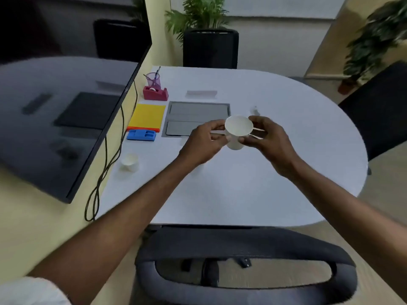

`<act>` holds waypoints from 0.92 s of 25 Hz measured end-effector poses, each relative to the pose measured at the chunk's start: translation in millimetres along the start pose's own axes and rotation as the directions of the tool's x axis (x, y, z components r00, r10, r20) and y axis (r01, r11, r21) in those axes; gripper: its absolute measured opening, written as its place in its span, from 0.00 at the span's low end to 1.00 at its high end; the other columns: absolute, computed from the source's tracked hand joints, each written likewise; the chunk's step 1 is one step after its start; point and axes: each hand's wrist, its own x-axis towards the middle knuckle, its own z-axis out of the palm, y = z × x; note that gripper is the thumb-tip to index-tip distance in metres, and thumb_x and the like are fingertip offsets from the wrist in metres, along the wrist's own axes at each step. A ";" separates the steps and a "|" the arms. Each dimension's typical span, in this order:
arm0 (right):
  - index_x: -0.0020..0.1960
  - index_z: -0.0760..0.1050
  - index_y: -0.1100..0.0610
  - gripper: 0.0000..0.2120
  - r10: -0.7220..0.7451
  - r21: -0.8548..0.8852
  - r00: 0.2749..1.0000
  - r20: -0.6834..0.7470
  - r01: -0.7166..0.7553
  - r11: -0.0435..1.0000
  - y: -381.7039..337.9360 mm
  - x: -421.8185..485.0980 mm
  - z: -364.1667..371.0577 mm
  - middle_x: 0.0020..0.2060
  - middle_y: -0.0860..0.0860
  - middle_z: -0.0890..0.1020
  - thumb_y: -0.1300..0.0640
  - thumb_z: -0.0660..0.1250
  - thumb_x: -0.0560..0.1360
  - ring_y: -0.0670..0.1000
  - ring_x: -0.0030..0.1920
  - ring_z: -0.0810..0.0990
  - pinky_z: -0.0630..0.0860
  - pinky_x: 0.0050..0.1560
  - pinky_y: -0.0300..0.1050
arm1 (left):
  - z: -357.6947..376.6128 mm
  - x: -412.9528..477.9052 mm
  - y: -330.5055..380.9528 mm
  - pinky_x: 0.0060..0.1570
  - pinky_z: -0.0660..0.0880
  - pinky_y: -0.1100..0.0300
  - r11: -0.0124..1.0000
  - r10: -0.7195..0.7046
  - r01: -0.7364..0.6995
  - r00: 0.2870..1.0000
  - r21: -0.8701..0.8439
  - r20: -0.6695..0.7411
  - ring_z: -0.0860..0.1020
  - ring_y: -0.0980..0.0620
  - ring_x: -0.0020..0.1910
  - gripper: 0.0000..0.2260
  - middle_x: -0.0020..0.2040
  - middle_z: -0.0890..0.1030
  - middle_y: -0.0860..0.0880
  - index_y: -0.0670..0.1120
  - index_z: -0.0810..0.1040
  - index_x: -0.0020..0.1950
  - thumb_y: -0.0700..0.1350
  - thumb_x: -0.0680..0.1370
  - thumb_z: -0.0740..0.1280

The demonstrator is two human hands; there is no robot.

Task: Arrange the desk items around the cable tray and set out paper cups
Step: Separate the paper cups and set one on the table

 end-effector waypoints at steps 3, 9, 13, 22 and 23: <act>0.70 0.73 0.54 0.32 -0.016 0.010 0.995 -0.095 0.017 1.000 -8.7 -29.7 -45.6 0.62 0.48 0.82 0.60 0.80 0.68 0.48 0.63 0.82 0.79 0.65 0.55 | 31.4 -6.1 36.1 0.53 0.79 0.61 0.995 0.096 -0.094 0.993 -0.031 0.065 0.83 0.58 0.56 0.20 0.65 0.81 0.54 0.51 0.75 0.70 0.46 0.79 0.71; 0.71 0.73 0.56 0.33 -0.014 0.055 0.980 -0.201 0.025 0.998 0.7 -80.3 -142.8 0.63 0.51 0.82 0.62 0.79 0.69 0.51 0.63 0.82 0.78 0.66 0.56 | 110.0 -17.0 101.0 0.55 0.77 0.61 0.986 0.154 -0.165 0.962 0.027 0.227 0.81 0.56 0.60 0.24 0.67 0.79 0.54 0.51 0.72 0.73 0.50 0.78 0.71; 0.71 0.72 0.56 0.34 -0.003 0.105 0.973 -0.233 0.029 0.994 26.7 -89.5 -215.2 0.63 0.51 0.82 0.61 0.80 0.68 0.51 0.63 0.82 0.77 0.67 0.56 | 174.8 -2.3 139.7 0.65 0.76 0.52 0.989 0.117 -0.137 0.952 0.051 0.283 0.79 0.52 0.64 0.25 0.67 0.79 0.53 0.48 0.72 0.75 0.50 0.78 0.71; 0.69 0.73 0.53 0.29 0.009 0.077 0.982 -0.191 0.006 0.997 102.1 -83.1 -384.3 0.64 0.48 0.80 0.61 0.78 0.70 0.50 0.65 0.79 0.77 0.67 0.57 | 364.6 21.5 185.2 0.52 0.78 0.62 0.992 0.109 -0.119 0.979 0.044 0.174 0.83 0.58 0.57 0.22 0.64 0.80 0.54 0.50 0.74 0.72 0.46 0.79 0.71; 0.70 0.73 0.53 0.29 0.011 0.078 0.984 -0.179 0.003 0.997 108.5 -79.9 -399.4 0.64 0.48 0.80 0.61 0.77 0.71 0.50 0.65 0.79 0.76 0.67 0.58 | 381.2 24.9 188.9 0.53 0.78 0.61 0.994 0.102 -0.108 0.982 0.029 0.159 0.83 0.58 0.56 0.21 0.64 0.80 0.54 0.50 0.74 0.72 0.46 0.79 0.71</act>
